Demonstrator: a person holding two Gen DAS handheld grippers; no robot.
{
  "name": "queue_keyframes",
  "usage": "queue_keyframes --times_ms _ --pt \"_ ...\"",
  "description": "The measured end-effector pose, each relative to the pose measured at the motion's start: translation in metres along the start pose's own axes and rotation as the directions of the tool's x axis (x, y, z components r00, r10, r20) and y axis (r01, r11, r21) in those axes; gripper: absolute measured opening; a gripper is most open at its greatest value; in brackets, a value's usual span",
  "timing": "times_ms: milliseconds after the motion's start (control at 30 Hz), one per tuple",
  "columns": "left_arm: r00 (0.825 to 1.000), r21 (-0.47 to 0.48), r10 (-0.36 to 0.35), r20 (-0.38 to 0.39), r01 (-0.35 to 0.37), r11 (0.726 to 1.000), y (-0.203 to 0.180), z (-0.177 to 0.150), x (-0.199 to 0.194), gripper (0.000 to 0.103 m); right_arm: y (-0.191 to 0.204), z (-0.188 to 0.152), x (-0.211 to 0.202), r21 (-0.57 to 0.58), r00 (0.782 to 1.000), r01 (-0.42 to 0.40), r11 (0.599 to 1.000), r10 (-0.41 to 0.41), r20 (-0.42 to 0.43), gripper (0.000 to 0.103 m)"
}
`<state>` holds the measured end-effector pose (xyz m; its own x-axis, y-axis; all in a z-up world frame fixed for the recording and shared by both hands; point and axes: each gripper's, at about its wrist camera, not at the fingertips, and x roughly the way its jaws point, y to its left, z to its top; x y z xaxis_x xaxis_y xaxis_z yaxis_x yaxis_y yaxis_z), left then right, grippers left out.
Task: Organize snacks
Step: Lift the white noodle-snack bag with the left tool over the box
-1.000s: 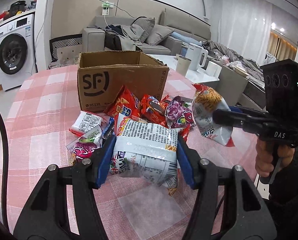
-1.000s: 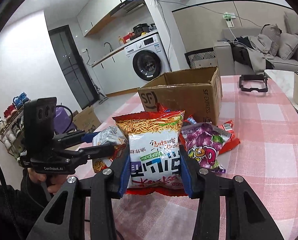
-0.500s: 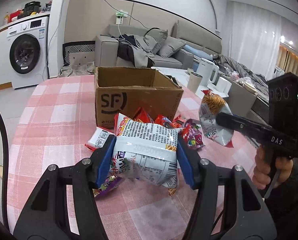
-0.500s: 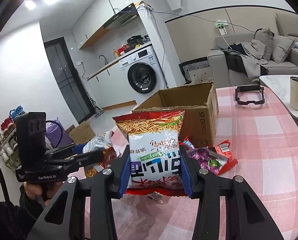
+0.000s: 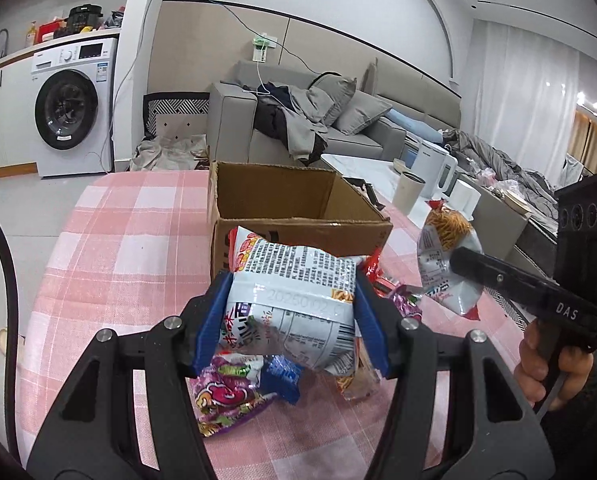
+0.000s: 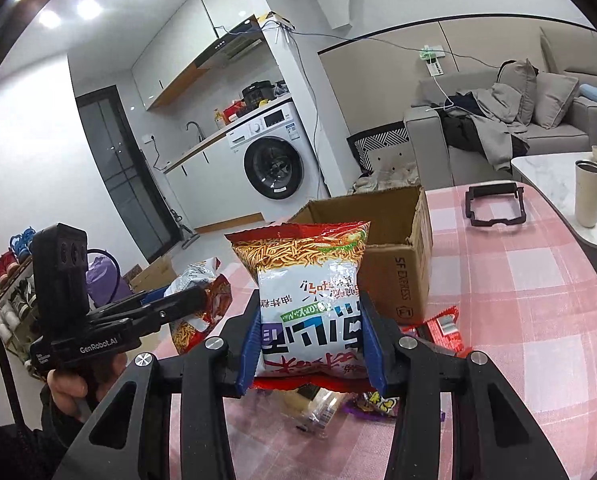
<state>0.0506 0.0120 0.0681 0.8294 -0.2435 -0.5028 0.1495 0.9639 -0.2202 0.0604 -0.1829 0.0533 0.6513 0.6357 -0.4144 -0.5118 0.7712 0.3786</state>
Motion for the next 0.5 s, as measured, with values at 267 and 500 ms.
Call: queue_keyframes --times_ms 267,500 --pt "0.999 0.011 0.028 0.025 -0.028 1.0 -0.001 0.026 0.009 0.057 -0.002 0.02 0.012 -0.001 1.0 -0.015 1.0 0.015 0.014 0.044" --pt "0.998 0.026 0.051 0.026 -0.052 0.998 -0.005 0.045 0.028 0.057 -0.003 0.039 0.021 -0.009 1.0 -0.007 1.0 0.007 0.03 0.044"
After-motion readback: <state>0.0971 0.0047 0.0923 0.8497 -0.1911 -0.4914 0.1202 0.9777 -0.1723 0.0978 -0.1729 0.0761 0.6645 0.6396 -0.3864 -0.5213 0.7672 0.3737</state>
